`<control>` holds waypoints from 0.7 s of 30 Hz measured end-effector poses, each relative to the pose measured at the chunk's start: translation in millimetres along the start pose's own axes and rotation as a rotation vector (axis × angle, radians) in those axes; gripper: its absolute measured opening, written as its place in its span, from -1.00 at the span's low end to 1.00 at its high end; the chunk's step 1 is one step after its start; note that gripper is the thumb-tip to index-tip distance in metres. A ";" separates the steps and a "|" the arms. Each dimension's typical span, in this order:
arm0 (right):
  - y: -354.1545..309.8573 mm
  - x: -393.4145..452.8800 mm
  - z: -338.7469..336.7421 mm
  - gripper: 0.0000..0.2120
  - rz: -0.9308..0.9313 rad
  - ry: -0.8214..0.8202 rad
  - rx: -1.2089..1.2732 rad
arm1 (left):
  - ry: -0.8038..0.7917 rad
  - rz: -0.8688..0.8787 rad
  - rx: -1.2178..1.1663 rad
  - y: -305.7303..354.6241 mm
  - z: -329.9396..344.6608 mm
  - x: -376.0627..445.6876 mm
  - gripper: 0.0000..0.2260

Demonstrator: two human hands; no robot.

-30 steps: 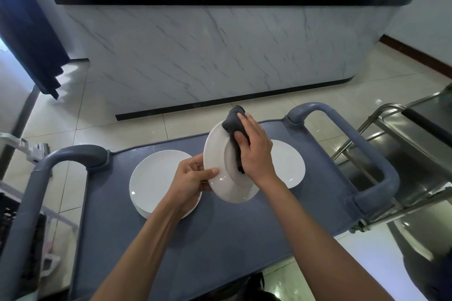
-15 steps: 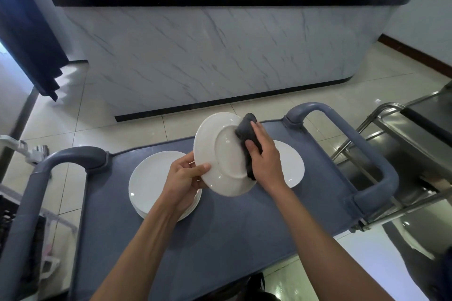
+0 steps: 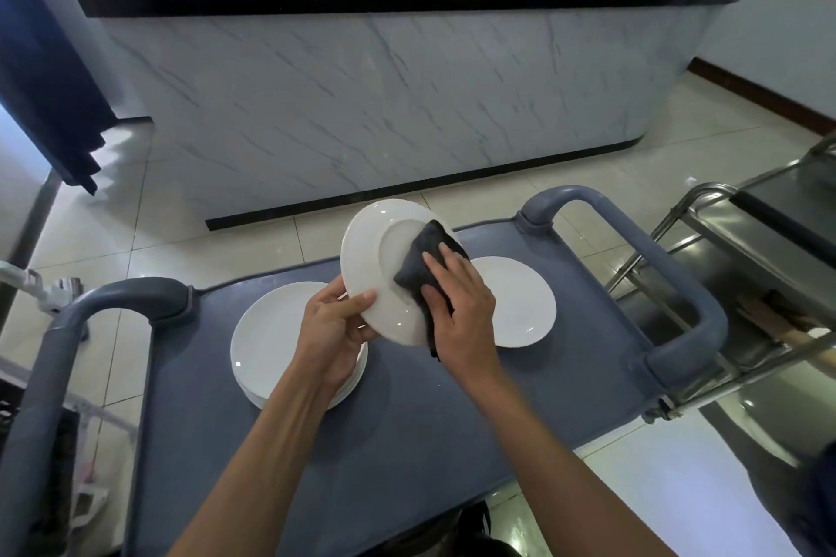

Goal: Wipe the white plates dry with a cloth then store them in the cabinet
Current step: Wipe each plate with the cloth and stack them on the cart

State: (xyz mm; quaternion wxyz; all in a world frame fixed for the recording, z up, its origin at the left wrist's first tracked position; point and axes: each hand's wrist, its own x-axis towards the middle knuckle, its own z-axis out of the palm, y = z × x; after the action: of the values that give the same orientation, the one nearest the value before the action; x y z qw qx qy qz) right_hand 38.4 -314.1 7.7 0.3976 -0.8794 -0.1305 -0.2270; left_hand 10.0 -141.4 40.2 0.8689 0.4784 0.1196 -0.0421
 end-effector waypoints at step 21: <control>-16.5 -44.1 12.6 -0.60 -0.109 0.027 -0.063 | 0.175 -0.063 -0.236 -2.7 14.4 1.6 -0.69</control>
State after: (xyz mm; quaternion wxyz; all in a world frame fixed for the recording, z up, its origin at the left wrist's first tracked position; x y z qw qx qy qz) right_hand -2.8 -296.0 -11.2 0.3583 -0.8800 -0.1655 -0.2642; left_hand 13.5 -154.9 44.9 0.9036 0.3708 0.2141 -0.0131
